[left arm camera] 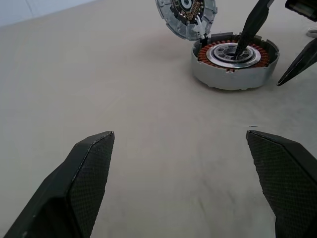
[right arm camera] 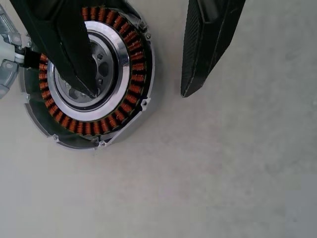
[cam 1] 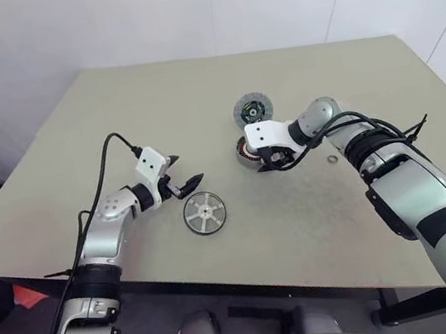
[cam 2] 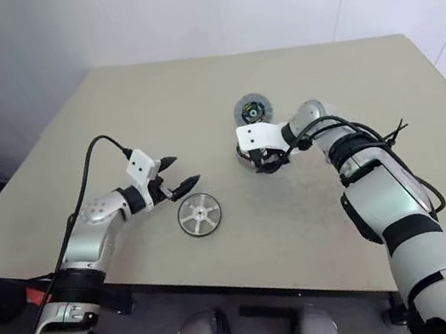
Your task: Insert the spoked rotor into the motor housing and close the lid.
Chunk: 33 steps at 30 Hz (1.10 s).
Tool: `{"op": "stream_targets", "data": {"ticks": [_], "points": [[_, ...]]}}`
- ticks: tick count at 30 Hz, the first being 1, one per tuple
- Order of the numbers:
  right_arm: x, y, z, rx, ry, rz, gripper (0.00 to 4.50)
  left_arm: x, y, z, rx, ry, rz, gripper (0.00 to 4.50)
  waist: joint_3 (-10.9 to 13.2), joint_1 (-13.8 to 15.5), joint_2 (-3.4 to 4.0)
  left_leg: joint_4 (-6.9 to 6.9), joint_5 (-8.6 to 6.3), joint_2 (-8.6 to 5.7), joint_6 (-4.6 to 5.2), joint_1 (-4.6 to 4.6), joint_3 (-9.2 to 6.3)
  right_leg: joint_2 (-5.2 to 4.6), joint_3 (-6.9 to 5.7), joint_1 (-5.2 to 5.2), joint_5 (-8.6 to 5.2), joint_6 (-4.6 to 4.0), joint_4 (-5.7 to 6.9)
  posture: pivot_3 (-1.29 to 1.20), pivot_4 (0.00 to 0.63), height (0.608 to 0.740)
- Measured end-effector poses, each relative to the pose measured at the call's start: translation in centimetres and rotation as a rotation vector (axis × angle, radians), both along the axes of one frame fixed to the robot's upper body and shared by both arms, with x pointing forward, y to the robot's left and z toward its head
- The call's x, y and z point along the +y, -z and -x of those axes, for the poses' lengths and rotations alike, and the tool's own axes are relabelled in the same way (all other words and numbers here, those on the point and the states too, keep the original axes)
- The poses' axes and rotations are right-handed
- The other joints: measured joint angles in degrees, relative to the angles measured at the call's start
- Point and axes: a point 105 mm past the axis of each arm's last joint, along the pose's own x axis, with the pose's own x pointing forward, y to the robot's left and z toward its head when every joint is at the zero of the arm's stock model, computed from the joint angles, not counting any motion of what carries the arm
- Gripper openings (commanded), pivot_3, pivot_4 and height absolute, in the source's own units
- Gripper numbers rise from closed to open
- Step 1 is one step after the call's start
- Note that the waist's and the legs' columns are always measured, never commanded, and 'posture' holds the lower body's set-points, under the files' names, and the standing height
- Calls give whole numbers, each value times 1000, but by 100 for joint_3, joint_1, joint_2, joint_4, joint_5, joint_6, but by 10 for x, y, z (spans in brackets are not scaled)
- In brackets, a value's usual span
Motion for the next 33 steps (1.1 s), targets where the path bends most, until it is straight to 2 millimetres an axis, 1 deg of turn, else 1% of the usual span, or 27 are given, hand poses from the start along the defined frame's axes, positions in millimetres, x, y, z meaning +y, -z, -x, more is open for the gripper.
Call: {"op": "stream_targets", "data": {"ticks": [6,9,11,14,16,20,25,33], "points": [[-2,2,-5,-14,31,23,2983,2,0,6,-2,-13,-4,4500,2,3,3,1,18,20,-32,29,0,7,0,14,-1,1,24,0,0,740],[-3,-1,-7,-18,41,15,2983,2,2,8,4,-14,-5,4500,2,-9,3,0,21,22,-37,38,0,12,6,19,-1,1,24,0,0,740],[0,-11,-10,-34,48,-12,2983,2,2,8,5,-15,-5,4500,3,-12,3,0,21,22,-37,39,0,17,14,18,-1,1,24,0,0,740],[4,-31,-18,-77,65,-66,2983,1,3,9,13,-15,-5,4500,2,-12,3,1,22,28,-38,43,2,37,37,16,-1,0,24,0,0,740],[6,-38,-21,-97,76,-84,2983,-1,4,9,14,-11,-4,4500,2,-10,3,-1,22,32,-39,46,1,59,64,15,-1,0,24,0,0,740],[8,-33,-21,-90,88,-81,2983,-1,4,9,19,-12,-5,4500,2,-6,3,-4,21,39,-40,29,2,77,76,-8,-3,-5,23,0,0,740],[4,-20,-19,-67,101,-55,2983,1,4,9,20,-14,-11,4500,3,-4,3,-1,21,39,-40,25,3,77,79,-11,-3,-5,23,0,0,740],[2,-18,-18,-67,100,-36,2983,0,1,9,10,-11,-12,4500,3,-6,3,-1,23,39,-44,32,4,91,105,-8,-3,-4,25,0,0,740]]}}
